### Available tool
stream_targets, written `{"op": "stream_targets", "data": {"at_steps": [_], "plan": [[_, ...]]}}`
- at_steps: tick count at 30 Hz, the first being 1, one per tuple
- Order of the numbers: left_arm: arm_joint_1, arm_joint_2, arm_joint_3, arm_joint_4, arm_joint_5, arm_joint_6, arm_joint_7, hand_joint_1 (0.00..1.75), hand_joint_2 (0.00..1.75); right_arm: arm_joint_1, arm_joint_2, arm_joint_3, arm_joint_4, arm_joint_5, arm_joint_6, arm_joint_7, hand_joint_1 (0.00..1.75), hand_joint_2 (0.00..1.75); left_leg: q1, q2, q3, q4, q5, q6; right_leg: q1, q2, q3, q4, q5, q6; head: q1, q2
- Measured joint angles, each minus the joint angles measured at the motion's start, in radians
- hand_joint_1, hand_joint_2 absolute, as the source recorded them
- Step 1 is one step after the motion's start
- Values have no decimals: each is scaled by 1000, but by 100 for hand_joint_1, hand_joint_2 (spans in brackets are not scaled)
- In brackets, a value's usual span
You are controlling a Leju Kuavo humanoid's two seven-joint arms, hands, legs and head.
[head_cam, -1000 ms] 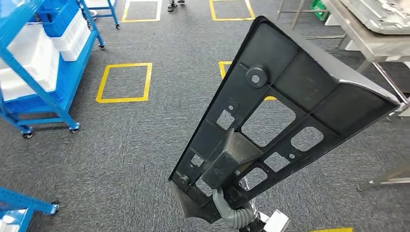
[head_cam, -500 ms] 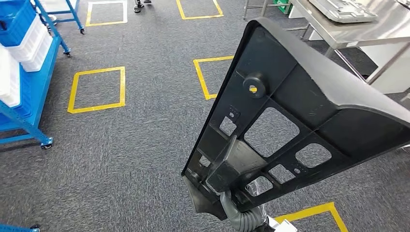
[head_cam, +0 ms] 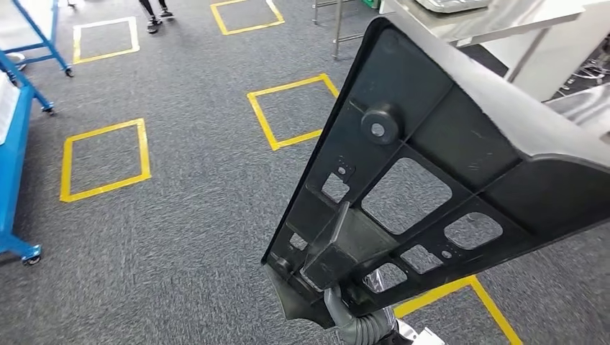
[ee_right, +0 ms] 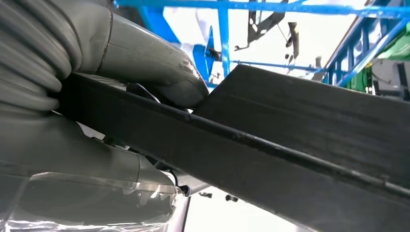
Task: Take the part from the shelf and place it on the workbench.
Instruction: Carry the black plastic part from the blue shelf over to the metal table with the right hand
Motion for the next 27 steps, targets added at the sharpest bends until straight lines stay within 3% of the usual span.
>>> {"op": "stream_targets", "data": {"at_steps": [1,3,5,7,9,11,12,13,14,15,17,19,20,22,23,25,27], "plan": [[1,0,0,0,0,0,0,0,175,0,0,0,-1,0,0,0,175,175,0,-11,30,-71,43,3,-1,13,1,3,-1,2,0,0],[2,0,0,0,0,-1,0,0,175,-1,0,0,-2,0,0,0,175,175,2,-51,83,-197,93,9,0,35,-2,11,-5,10,0,0],[1,-2,0,0,0,-2,0,0,175,-2,0,0,-3,0,0,0,175,175,1,-68,99,-236,96,16,-2,52,-9,14,-5,20,0,0],[0,-3,0,0,0,-2,0,0,175,-1,-1,0,-5,0,0,0,175,175,1,-49,102,-243,101,26,-5,59,-13,14,-4,32,0,0],[-1,-6,0,0,-1,-2,-1,0,175,-2,-2,0,-8,0,-1,0,175,175,4,-28,106,-254,107,39,-2,15,-32,52,-30,44,0,0],[1,-7,1,0,-1,-2,-2,0,175,-4,-3,0,-10,0,-1,0,175,175,4,-5,107,-257,107,46,-4,-39,-90,166,-91,55,0,0],[4,-7,1,0,-1,-2,-2,0,175,-5,-3,0,-10,0,-1,0,175,175,3,8,107,-257,106,46,-7,-48,-125,233,-118,60,0,0],[5,-7,1,0,-1,-2,-1,0,175,-5,-4,1,-10,0,-1,0,175,175,2,20,107,-257,104,46,-10,-52,-150,280,-130,63,0,0],[6,-7,1,0,-2,-4,3,0,175,-4,-5,0,-10,0,-2,0,175,175,2,32,109,-257,102,45,-13,-54,-160,295,-124,66,0,0],[7,-7,1,0,-4,-7,11,0,175,-4,-5,0,-10,0,-3,0,175,175,2,44,111,-257,99,44,-14,-58,-147,268,-99,67,0,0],[7,-7,1,0,-12,-17,38,0,175,-3,-6,0,-15,3,-11,0,175,175,1,63,121,-257,92,38,-12,-91,-74,129,-33,61,0,0],[9,-8,0,0,-19,-26,62,0,175,-1,-6,0,-26,12,-24,1,175,175,-3,80,130,-255,84,27,-3,-124,-21,23,-2,46,0,0],[10,-8,0,0,-21,-30,68,0,175,0,-6,-1,-33,17,-32,3,175,175,-5,88,133,-255,80,22,1,-129,-16,9,-4,39,0,0],[11,-7,0,0,-23,-34,71,0,175,10,-6,-4,-48,31,-46,13,175,175,-6,106,139,-257,74,11,2,-106,-17,8,-4,28,0,0],[11,-7,-1,-1,-25,-35,70,0,175,17,-6,-6,-55,40,-51,19,175,175,-4,103,142,-254,68,6,0,-96,-14,5,-3,23,0,0],[11,-5,-2,-1,-28,-37,61,0,175,36,-6,-10,-75,60,-61,32,175,175,-1,63,120,-195,29,-4,-6,-75,-6,-2,0,13,0,0],[13,0,-2,-2,-29,-37,44,0,175,56,-7,-18,-90,75,-67,40,175,175,1,18,58,-66,-32,-7,-5,-54,-4,-3,-1,6,0,0]]}}
